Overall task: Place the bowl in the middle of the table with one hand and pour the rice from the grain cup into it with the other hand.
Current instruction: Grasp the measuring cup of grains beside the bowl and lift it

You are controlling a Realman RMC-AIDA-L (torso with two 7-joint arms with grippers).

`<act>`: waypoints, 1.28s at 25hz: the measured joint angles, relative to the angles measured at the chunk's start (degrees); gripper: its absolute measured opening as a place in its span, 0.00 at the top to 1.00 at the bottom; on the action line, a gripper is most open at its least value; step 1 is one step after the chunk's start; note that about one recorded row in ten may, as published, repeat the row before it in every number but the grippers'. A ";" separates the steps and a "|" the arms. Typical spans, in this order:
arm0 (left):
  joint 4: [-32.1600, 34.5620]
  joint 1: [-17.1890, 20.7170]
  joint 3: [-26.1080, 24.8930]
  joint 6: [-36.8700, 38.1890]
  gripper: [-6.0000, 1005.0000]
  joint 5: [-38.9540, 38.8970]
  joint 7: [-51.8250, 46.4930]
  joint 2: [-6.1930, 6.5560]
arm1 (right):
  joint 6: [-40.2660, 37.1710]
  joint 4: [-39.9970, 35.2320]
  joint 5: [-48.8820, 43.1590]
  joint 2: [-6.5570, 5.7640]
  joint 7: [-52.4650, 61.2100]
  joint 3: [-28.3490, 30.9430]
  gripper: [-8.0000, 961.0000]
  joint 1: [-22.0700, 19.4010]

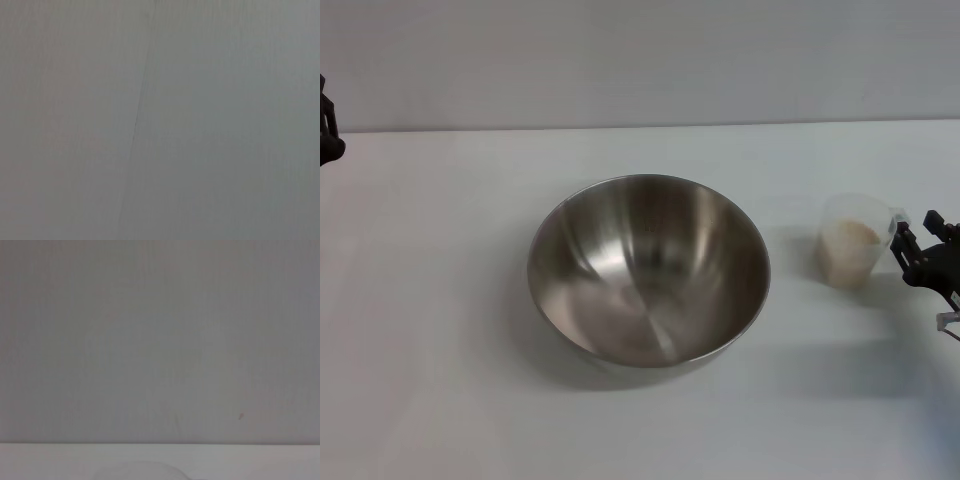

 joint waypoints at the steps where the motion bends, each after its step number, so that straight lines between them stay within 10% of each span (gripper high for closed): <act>1: 0.00 -0.01 0.00 0.03 0.79 -0.01 0.00 0.01 | 0.00 -0.01 -0.01 0.02 0.00 0.00 0.56 0.00; 32: 0.01 0.10 0.00 1.38 0.79 -0.03 -0.49 0.07 | 1.20 0.15 -1.82 0.08 0.16 0.01 0.73 0.63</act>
